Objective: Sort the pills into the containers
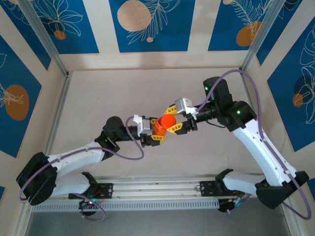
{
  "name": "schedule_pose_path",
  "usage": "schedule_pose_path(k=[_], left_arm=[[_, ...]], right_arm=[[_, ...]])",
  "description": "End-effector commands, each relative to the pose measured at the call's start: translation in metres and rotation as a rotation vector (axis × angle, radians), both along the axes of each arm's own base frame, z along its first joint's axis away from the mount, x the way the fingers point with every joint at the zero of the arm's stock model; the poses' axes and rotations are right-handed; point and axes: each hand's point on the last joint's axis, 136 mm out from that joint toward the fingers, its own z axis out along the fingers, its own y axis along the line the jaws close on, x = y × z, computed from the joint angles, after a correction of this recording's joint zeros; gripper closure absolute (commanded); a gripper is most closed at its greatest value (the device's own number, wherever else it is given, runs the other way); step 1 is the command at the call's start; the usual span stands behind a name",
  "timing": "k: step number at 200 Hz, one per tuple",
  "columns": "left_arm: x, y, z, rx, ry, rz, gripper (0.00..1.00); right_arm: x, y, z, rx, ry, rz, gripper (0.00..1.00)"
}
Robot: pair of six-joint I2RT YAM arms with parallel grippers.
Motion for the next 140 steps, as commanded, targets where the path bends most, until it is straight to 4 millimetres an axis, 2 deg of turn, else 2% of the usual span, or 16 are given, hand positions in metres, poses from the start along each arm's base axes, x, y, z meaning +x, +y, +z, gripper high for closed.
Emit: schedule_pose_path(k=[1,31,43,49,68,103,117,140], left_arm=[[0.014,0.011,0.008,-0.023,-0.05,0.12,1.0],[0.033,0.026,0.007,-0.038,-0.057,0.281,1.0],[0.037,0.031,0.006,-0.046,-0.06,0.324,1.0],[0.039,0.034,0.006,-0.049,-0.06,0.346,1.0],[0.043,0.039,0.004,-0.049,-0.053,0.386,1.0],[0.05,0.053,-0.003,-0.05,-0.025,0.471,1.0],[0.052,0.059,-0.009,-0.045,-0.006,0.502,1.0],[0.056,0.067,-0.026,0.004,0.047,0.551,1.0]], right_arm=[[0.008,-0.003,0.018,0.085,0.026,-0.12,0.76],[0.03,-0.011,0.016,0.154,0.08,-0.327,0.83],[0.037,-0.015,0.009,0.154,0.106,-0.402,0.92],[0.042,-0.019,0.007,0.15,0.123,-0.446,1.0],[0.054,-0.026,0.0,0.139,0.188,-0.552,1.0],[0.062,-0.032,-0.014,0.144,0.259,-0.641,1.0],[0.074,-0.041,-0.025,0.154,0.304,-0.746,1.0],[0.082,-0.047,-0.049,0.143,0.321,-0.809,1.0]])
